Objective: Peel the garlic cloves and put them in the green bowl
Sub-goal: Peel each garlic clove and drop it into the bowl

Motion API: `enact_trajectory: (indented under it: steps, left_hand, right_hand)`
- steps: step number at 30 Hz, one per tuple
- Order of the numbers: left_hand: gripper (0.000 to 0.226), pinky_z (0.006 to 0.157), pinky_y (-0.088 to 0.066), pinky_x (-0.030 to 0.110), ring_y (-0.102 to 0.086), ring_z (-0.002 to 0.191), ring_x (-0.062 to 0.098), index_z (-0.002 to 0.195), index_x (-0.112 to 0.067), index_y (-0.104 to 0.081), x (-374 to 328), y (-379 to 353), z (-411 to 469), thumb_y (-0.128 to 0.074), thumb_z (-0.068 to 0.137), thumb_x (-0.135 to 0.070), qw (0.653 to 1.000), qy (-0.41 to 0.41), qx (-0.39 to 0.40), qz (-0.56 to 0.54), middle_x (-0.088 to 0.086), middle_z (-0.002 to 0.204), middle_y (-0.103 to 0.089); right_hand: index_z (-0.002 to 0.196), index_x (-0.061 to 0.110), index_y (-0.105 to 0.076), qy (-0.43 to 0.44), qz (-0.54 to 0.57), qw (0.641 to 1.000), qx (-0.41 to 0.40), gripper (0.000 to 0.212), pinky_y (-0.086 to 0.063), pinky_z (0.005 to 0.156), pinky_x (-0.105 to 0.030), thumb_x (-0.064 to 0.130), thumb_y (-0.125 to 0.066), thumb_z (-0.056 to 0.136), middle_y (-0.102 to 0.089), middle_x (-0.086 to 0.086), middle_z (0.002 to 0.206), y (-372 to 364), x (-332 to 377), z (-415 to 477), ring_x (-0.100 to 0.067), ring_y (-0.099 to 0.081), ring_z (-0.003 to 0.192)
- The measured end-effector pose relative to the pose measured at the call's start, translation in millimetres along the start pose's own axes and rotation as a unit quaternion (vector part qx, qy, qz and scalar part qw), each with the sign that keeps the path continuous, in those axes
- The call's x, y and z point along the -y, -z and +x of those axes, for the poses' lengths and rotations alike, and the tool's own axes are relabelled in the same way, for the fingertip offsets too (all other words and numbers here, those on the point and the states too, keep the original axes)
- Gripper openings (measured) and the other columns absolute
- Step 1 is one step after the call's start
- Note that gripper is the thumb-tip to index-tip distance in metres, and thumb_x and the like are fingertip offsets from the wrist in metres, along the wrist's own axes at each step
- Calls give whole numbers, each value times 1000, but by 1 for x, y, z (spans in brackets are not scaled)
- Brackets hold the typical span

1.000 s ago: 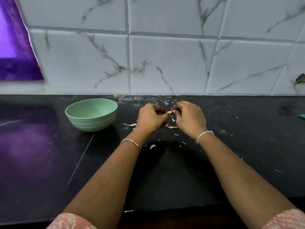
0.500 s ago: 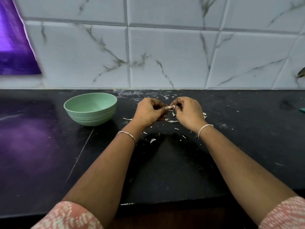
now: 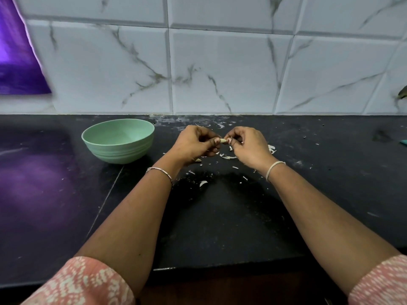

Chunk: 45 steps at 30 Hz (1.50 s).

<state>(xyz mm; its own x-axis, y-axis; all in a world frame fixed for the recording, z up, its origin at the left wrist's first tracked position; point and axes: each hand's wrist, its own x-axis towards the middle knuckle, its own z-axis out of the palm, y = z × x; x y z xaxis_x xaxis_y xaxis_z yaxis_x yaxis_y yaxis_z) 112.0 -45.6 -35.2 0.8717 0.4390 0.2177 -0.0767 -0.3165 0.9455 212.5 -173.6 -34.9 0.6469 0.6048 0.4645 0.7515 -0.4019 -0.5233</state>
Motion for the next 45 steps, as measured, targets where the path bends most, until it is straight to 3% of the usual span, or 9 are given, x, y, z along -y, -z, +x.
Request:
enact_trajectory:
  steps: [4,6,10,12,25,29,35,38,45]
  left_hand:
    - [7,68,-60,28,-65,68,18,88,-6,-68,-1,-1,2,-63,93,-7,999,15,-31,-21,11,80,-70]
    - [9,65,-60,28,-67,68,19,86,-7,-69,-2,-3,2,-64,93,-10,998,17,-62,-2,11,81,-72]
    - [13,63,-59,29,-70,65,18,85,-5,-72,-3,-5,2,-65,92,-14,994,10,-99,32,10,81,-74]
    - [14,61,-59,27,-70,64,17,89,-2,-73,-4,-6,0,-65,91,-14,994,9,-103,40,10,80,-74]
    - [18,64,-61,31,-71,63,19,92,-10,-74,-9,-8,-3,-75,84,-26,990,-18,-118,80,6,78,-74]
    - [10,61,-60,24,-65,55,9,96,-7,-71,-11,-11,-4,-73,85,-7,989,-51,-121,67,-1,71,-67]
    - [9,62,-59,23,-65,55,10,88,-6,-69,-9,-4,-4,-73,83,0,994,-45,-104,-7,9,71,-70]
    - [9,59,-58,22,-65,53,10,90,0,-66,-8,-1,-3,-70,83,4,994,-36,-66,-75,11,70,-68]
    - [6,63,-58,21,-68,67,10,85,-5,-67,-4,3,-1,-69,84,1,991,-63,-38,-114,10,78,-69]
  right_hand:
    - [96,20,-68,12,14,1000,11,15,-38,67,-28,11,-56,94,-64,1,84,-2,1,2,-18,-56,79]
    - [104,19,-68,40,-35,999,1,19,-33,71,-25,12,-53,96,-60,2,94,-1,3,2,-17,-54,87]
    - [125,30,-64,74,-93,993,2,31,-45,90,-35,21,-52,99,-48,-6,122,2,7,-4,-24,-52,110]
    - [122,27,-66,85,-114,990,-5,28,-48,89,-38,21,-54,98,-47,-5,125,3,9,-7,-25,-53,111]
    - [111,16,-60,106,-245,963,-51,24,-34,73,-33,6,-47,93,-66,-5,106,1,14,-6,-27,-57,105]
    - [107,18,-60,112,-246,961,-50,21,-24,72,-32,9,-47,92,-69,-4,101,1,17,-9,-28,-60,100]
    - [102,25,-63,58,-131,990,-13,21,-46,76,-36,14,-46,95,-71,3,92,2,14,-5,-24,-63,94]
    - [93,27,-61,32,-19,999,27,18,-53,76,-39,16,-48,97,-69,9,77,0,9,-3,-13,-68,77]
    - [96,11,-63,-7,179,982,65,22,-57,75,-40,4,-43,100,-62,1,67,-4,7,-1,-14,-66,59]
